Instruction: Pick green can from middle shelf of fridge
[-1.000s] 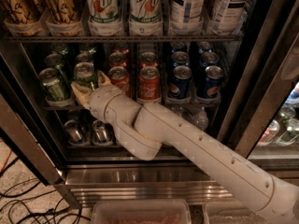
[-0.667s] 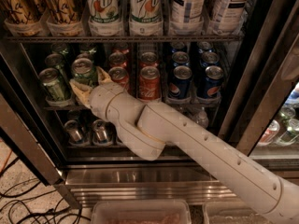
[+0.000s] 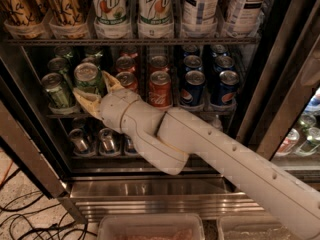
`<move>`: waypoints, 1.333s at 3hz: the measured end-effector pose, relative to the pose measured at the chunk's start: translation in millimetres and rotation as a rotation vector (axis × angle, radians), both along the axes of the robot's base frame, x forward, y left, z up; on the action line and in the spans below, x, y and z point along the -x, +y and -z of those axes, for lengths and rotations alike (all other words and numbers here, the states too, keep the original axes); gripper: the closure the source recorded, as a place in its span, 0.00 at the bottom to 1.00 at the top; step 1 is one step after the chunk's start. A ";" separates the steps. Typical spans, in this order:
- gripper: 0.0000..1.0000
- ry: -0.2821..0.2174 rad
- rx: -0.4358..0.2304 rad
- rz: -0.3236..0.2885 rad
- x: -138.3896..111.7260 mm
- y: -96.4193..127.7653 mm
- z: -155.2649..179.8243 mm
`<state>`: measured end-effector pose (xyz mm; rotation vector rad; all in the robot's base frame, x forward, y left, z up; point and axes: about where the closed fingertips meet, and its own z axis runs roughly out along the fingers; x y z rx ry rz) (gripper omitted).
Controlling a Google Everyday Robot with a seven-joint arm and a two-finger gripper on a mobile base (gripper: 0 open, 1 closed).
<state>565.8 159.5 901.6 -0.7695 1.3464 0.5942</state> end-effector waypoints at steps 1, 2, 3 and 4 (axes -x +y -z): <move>1.00 0.001 0.026 -0.070 23.4 -3.1 16.6; 1.00 0.048 0.065 -0.139 48.2 -2.6 45.0; 1.00 0.065 0.106 -0.204 66.7 -6.8 57.8; 1.00 0.065 0.093 -0.243 74.2 -39.5 56.0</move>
Offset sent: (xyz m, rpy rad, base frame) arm -0.0745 -0.0489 -0.0350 -0.0606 0.0530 0.3150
